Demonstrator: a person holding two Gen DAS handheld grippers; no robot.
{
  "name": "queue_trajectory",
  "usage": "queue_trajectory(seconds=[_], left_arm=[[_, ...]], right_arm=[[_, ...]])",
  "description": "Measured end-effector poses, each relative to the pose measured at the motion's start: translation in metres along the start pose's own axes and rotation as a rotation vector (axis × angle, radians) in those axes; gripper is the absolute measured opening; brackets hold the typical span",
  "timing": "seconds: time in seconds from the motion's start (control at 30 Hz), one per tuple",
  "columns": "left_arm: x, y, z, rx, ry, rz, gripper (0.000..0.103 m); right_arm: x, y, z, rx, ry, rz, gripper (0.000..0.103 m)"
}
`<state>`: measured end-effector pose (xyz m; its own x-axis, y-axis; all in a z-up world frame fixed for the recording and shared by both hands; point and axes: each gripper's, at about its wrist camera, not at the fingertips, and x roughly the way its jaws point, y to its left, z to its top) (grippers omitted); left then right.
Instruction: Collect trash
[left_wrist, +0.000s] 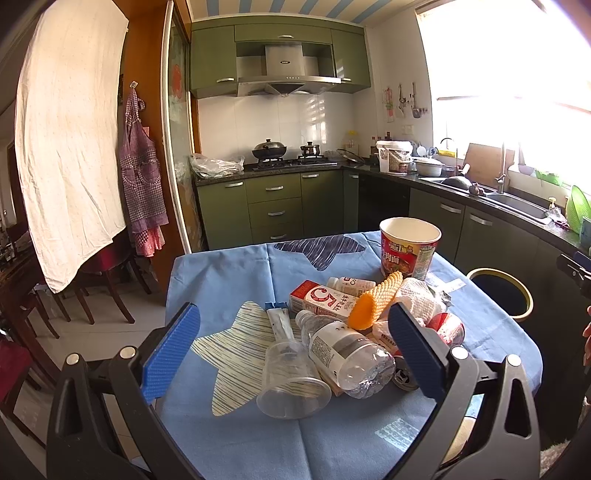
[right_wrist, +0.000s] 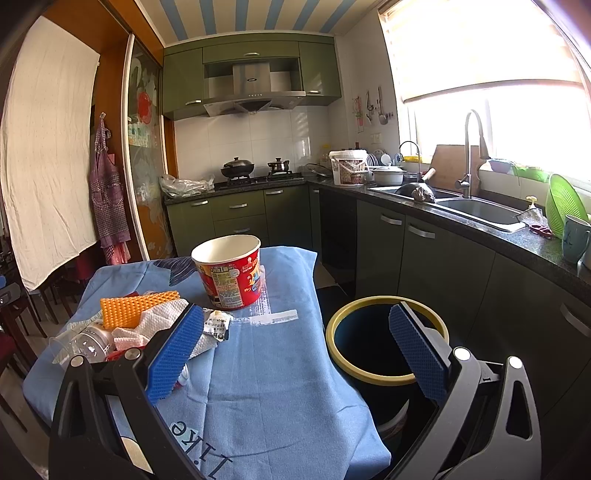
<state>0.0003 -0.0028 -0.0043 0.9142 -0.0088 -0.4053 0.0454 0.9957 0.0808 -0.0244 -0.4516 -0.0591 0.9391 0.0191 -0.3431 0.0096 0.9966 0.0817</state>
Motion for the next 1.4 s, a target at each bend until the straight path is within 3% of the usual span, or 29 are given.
queue_trajectory(seconds=[1.4], left_arm=[[0.0022,-0.0046,-0.0067,0.002,0.006,-0.006,0.097]], right_arm=[[0.0,0.001,-0.0005,0.005,-0.001,0.003,0.099]])
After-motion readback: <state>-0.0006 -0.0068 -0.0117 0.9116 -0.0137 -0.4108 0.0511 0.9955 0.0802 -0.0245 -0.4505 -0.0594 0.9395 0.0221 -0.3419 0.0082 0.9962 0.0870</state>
